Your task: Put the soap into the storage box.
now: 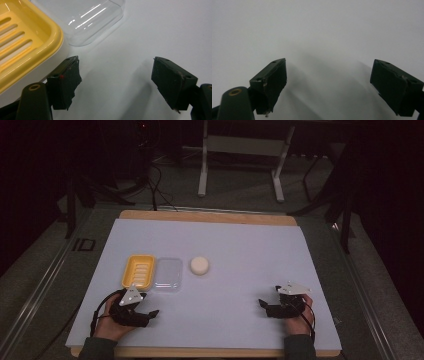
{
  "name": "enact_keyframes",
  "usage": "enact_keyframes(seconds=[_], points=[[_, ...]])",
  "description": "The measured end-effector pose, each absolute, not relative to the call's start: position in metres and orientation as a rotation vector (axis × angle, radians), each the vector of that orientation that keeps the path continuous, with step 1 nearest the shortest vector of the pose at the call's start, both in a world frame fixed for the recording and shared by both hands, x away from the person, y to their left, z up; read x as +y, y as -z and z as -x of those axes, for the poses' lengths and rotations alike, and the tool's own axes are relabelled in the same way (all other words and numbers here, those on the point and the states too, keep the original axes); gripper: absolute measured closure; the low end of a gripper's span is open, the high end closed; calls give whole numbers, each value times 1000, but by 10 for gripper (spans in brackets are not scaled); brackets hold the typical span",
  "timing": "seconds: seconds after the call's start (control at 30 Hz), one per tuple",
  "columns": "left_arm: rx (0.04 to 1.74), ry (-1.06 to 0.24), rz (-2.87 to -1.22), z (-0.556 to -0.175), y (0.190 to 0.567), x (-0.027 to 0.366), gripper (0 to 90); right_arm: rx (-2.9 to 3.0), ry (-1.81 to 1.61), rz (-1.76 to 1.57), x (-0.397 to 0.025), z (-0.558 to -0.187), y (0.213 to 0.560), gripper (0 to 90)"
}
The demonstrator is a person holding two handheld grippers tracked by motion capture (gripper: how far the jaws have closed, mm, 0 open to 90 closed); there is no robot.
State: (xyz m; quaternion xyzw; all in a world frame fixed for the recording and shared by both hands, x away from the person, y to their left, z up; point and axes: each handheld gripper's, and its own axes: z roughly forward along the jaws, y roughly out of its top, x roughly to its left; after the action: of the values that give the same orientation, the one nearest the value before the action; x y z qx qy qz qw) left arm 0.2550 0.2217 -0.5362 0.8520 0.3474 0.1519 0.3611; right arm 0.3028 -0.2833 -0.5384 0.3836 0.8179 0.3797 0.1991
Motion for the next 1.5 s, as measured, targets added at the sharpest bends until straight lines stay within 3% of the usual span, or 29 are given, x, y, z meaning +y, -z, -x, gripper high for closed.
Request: enact_keyframes(seconds=[0.2, 0.27, 0.77, 1.5], points=[[875, -381, -2208, -255, 535, 219, 248, 2247, -1124, -1035, -287, -298, 537, 137], [880, -372, -2209, -256, 536, 221, 294, 2241, -1134, -1037, -288, -297, 537, 137], [834, -393, -2189, -258, 520, 217, 311, 2188, -1210, -1056, -294, -295, 536, 137], [685, -383, -2350, -290, 500, 175, 326, 2149, -1253, -1035, -296, -291, 535, 138]])
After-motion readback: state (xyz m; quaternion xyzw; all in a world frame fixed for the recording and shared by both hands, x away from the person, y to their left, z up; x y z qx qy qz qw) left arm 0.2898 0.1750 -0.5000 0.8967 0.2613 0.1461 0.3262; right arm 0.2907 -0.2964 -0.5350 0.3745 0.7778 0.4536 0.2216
